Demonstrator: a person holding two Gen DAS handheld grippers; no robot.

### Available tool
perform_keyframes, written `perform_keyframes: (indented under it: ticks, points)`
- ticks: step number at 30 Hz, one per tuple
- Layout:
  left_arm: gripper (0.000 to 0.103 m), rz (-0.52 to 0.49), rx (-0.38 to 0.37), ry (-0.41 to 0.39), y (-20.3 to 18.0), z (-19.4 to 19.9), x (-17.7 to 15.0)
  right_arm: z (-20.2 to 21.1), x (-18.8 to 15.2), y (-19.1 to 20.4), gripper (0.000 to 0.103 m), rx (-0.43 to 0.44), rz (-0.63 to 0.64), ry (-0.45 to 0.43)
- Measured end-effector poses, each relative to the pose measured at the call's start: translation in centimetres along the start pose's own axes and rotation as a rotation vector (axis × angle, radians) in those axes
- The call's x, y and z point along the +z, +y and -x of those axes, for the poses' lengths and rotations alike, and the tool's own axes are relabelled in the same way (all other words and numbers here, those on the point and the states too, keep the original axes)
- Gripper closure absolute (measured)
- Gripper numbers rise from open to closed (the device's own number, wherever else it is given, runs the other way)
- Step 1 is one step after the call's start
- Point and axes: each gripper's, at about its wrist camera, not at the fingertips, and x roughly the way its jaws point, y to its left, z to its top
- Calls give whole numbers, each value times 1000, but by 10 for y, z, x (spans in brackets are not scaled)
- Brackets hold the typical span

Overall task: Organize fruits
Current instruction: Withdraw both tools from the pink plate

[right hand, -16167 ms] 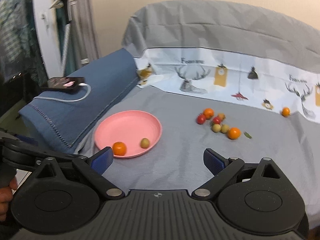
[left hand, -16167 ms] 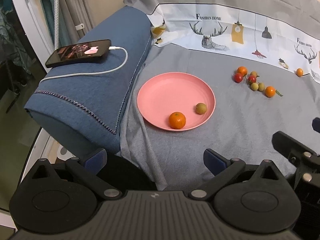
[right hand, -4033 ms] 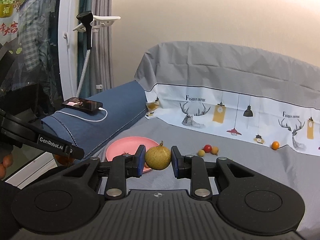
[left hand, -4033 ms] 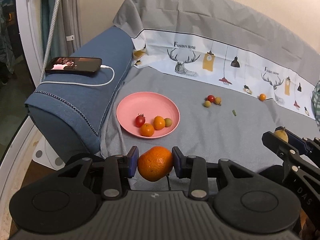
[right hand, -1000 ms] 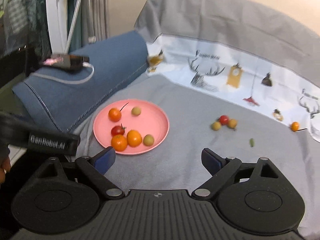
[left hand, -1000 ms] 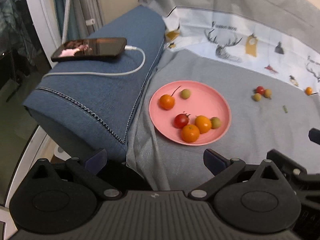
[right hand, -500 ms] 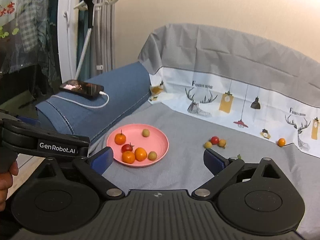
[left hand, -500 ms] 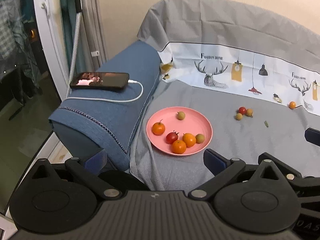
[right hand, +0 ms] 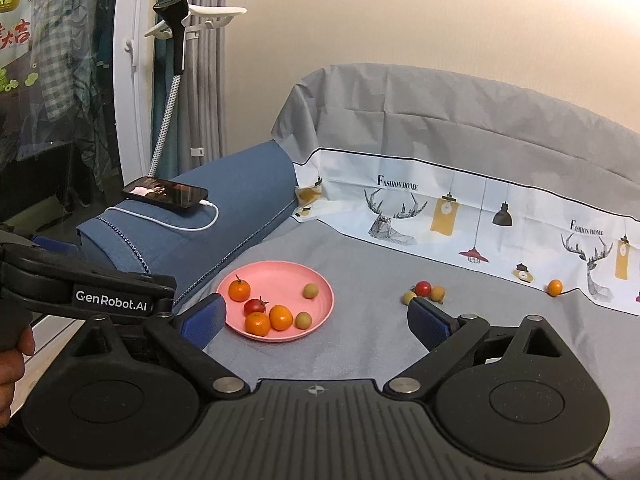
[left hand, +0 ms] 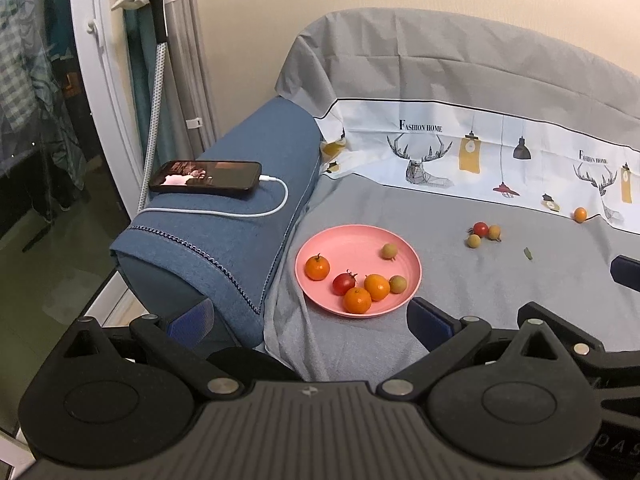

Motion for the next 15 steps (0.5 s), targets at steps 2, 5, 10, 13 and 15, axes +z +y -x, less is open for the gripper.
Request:
perform_keyframes:
  ticks: [2,5,10,13,15]
  points:
    - [0,1,2,3,0,-1,0,-1,0,2,6,1,1,2]
    - [0,5,2,13,1,-5,0,-4,-1,2,6,8,0,13]
    - [0,1,1,37,2,-14,0,-11,-3,0,6,15,-10,34]
    - [0,1,2,51,2,-20,-1,-16,-5,-1,6,22,-15,50]
    - [0,-3,2,63,1,-24,-1,-20,-6,-1,6,25,-19,59]
